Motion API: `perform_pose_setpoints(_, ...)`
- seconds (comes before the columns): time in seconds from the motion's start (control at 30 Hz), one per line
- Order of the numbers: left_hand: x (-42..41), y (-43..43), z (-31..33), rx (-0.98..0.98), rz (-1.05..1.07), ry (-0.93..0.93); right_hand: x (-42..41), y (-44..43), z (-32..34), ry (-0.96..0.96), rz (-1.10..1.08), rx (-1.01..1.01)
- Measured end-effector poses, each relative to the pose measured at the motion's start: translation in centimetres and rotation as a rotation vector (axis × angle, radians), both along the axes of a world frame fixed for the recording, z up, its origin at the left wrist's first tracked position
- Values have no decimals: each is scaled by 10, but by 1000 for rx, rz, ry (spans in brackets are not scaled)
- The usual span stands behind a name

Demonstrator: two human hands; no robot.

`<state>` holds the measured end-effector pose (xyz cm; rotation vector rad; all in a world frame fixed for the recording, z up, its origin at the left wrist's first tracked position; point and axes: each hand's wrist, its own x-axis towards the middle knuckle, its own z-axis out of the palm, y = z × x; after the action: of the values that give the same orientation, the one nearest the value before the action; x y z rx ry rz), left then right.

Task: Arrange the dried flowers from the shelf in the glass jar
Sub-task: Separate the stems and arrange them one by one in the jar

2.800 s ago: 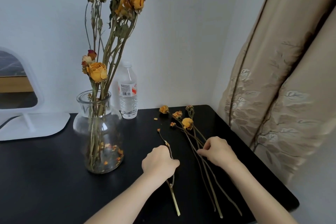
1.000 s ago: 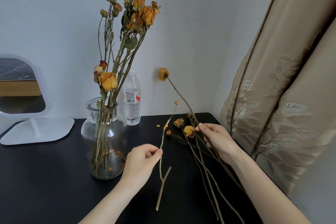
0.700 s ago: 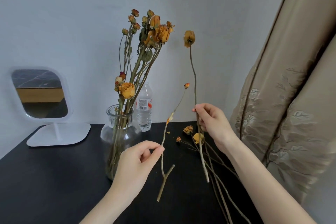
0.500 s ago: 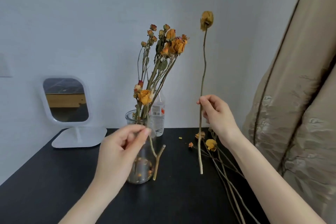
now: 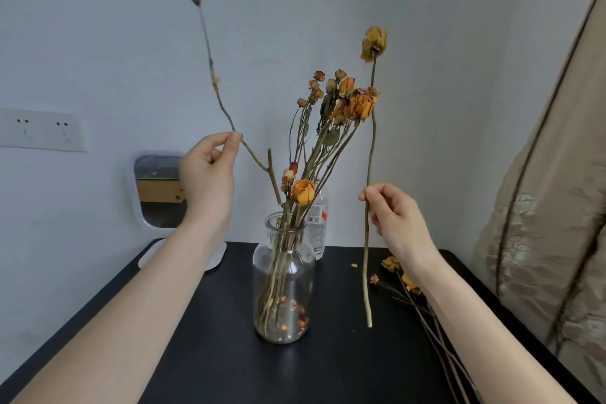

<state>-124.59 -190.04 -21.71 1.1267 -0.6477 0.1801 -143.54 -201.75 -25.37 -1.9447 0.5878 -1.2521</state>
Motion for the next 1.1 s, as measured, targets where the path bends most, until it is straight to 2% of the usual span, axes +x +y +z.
perform_pose_setpoints(0.23, 6, -25, -29, 192, -27, 11, -4, -3, 0, 4, -26, -21)
perform_pose_setpoints(0.67, 12, -16, -63, 584, -123, -164, 1, -1, 0, -19, -16, -26)
perform_pose_setpoints(0.93, 17, -19, -72, 597, -143, -147, 2, 2, -1, -24, -15, -22)
perform_pose_setpoints(1.1, 19, -14, -85, 562, -281, -58, 1, 2, 1, -34, -18, -30)
